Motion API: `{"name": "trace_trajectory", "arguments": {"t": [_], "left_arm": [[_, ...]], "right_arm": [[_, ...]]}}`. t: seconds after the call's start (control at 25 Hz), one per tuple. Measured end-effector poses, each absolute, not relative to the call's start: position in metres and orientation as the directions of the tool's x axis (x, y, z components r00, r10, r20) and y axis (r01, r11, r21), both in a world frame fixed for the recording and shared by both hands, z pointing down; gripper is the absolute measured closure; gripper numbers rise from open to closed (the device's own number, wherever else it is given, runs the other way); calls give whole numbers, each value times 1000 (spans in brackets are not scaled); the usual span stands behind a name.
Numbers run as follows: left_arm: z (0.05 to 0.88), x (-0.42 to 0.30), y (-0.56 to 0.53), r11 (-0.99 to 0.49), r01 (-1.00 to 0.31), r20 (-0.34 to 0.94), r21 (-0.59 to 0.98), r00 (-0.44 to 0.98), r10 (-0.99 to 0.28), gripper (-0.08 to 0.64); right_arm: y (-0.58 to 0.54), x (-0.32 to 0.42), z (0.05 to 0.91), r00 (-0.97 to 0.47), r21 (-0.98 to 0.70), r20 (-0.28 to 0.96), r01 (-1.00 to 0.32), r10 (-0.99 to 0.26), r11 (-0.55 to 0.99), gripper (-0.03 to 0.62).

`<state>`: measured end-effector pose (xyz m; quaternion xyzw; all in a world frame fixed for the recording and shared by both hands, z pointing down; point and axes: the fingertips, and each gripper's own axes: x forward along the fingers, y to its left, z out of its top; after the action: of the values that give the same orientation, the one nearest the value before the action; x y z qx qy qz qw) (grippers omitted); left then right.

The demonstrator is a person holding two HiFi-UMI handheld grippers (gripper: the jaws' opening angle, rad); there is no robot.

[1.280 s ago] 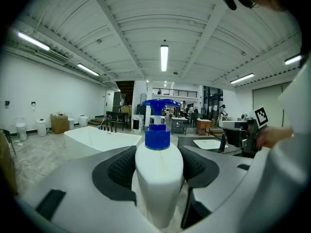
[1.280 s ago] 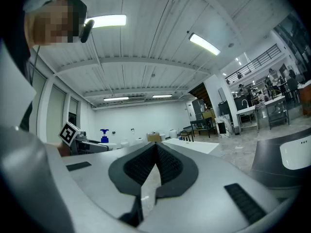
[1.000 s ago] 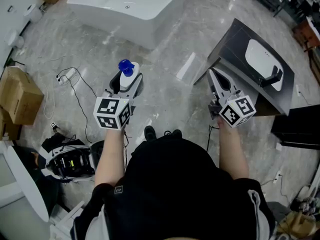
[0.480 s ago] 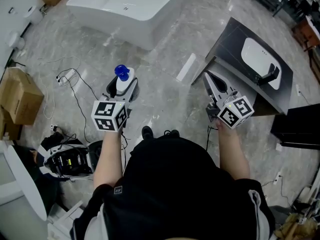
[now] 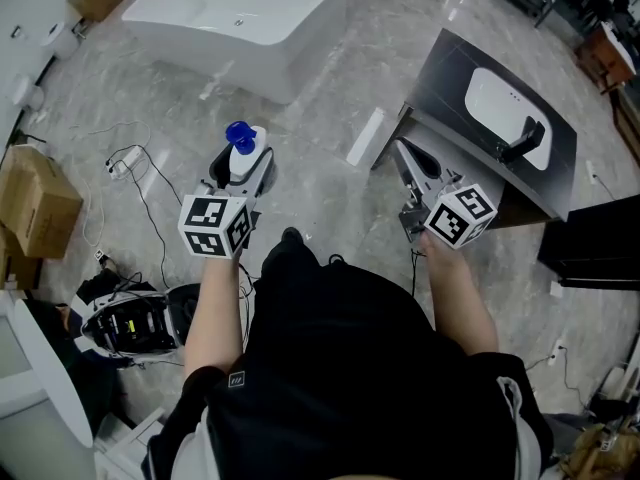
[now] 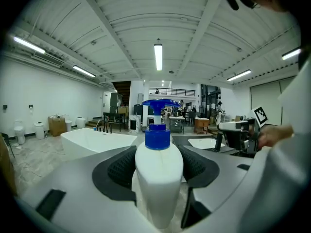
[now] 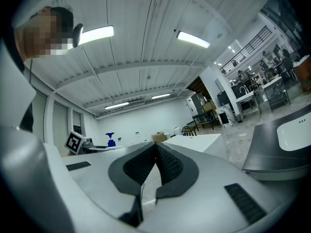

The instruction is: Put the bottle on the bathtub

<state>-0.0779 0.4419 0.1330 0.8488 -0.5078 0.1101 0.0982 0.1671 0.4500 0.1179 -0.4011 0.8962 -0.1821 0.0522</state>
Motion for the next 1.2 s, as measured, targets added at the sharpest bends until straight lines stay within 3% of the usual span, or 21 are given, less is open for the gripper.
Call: {"name": "trace_trajectory", "arguments": {"t": [0.36,0.76,1.2], "left_arm": [[153,-70,367,-502,-862,287,73,500,-817,288],[168,-99,236,-549,-833,282,72,545,-789,288],[185,-188,160,-557,-825,329,96,555,-764,288]], "right_arm": [[379,193,144,-601,-407,86,-749,-795,522,563],[254,165,163,-547,-412,104,-784,-831,464,563],[158,63,163,-567,-422,107,-770,-817,479,563]]}}
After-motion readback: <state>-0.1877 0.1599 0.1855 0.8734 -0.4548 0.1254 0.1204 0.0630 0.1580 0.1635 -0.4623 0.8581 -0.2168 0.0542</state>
